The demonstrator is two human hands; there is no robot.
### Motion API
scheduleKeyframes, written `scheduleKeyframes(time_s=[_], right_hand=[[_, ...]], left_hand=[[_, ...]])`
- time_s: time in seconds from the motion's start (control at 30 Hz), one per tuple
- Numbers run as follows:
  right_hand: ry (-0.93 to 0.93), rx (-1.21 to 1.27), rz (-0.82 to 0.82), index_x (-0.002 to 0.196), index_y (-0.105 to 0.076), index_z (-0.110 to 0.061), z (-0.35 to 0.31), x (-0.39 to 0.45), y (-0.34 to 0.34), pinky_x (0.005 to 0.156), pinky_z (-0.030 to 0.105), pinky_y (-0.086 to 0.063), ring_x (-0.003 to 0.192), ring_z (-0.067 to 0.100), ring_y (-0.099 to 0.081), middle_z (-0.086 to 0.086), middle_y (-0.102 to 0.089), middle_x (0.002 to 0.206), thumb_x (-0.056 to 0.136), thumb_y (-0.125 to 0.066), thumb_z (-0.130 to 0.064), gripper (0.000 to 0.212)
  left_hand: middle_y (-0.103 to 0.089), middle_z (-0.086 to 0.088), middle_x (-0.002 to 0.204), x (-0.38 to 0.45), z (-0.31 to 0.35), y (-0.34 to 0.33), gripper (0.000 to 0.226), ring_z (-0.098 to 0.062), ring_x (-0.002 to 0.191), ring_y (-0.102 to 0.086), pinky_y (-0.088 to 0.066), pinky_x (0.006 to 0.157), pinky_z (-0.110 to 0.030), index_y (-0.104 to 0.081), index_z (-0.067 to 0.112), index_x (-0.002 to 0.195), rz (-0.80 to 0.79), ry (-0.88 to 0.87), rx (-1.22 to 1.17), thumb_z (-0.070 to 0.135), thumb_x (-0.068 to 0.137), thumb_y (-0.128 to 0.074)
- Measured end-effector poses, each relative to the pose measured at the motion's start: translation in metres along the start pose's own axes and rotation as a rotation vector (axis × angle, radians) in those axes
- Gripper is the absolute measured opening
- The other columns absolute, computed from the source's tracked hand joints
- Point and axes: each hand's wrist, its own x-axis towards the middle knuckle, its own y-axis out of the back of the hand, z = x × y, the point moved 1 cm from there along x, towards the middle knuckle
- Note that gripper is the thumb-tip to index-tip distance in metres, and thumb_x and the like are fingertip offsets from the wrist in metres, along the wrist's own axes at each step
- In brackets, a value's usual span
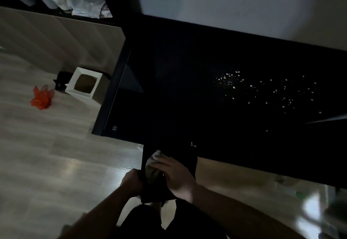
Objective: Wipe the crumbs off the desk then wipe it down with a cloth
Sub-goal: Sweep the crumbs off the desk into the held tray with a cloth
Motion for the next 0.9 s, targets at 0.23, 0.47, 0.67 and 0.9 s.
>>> scheduleKeyframes(time_s=[0.23, 0.47, 0.67, 0.9], right_hand=[[-0.202, 0.100, 0.451, 0.144, -0.056, -0.023, 0.022, -0.009, 0.101, 0.122, 0.032, -0.031, 0.149, 0.009, -0.034, -0.005, -0.045, 0.157, 0.101, -0.041, 0.000, 0.051], [-0.552, -0.293, 0.473, 0.148, -0.047, -0.023, 0.112, 0.009, 0.154, 0.121, 0.048, -0.029, 0.154, 0.031, -0.021, 0.002, -0.031, 0.164, 0.099, -0.044, -0.005, 0.053], [-0.400, -0.237, 0.444, 0.145, -0.053, -0.025, 0.073, -0.014, 0.071, 0.120, 0.047, -0.030, 0.153, 0.028, -0.027, 0.001, -0.039, 0.160, 0.096, -0.037, -0.015, 0.053], [-0.251, 0.013, 0.290, 0.147, -0.052, -0.029, 0.021, -0.060, 0.025, 0.121, 0.028, -0.031, 0.152, 0.005, -0.025, -0.014, -0.037, 0.160, 0.103, -0.044, -0.003, 0.052]], left_hand=[[-0.063, 0.003, 0.063, 0.000, -0.008, -0.005, 0.025, -0.024, 0.077, -0.071, -0.047, 0.062, -0.026, -0.055, 0.020, 0.054, -0.030, -0.011, -0.022, 0.018, 0.078, -0.062], [-0.064, 0.005, 0.063, -0.002, -0.003, -0.007, 0.023, -0.022, 0.075, -0.070, -0.049, 0.062, -0.028, -0.058, 0.024, 0.056, -0.025, -0.043, -0.003, 0.017, 0.078, -0.061], [-0.070, 0.000, 0.072, -0.003, 0.003, -0.008, 0.023, -0.022, 0.078, -0.071, -0.048, 0.064, -0.028, -0.060, 0.025, 0.060, -0.013, -0.056, -0.011, 0.015, 0.080, -0.060], [-0.077, -0.012, 0.089, -0.003, 0.009, -0.013, 0.016, -0.027, 0.086, -0.073, -0.058, 0.076, -0.038, -0.076, 0.007, 0.087, 0.002, -0.069, -0.081, 0.016, 0.085, -0.063]])
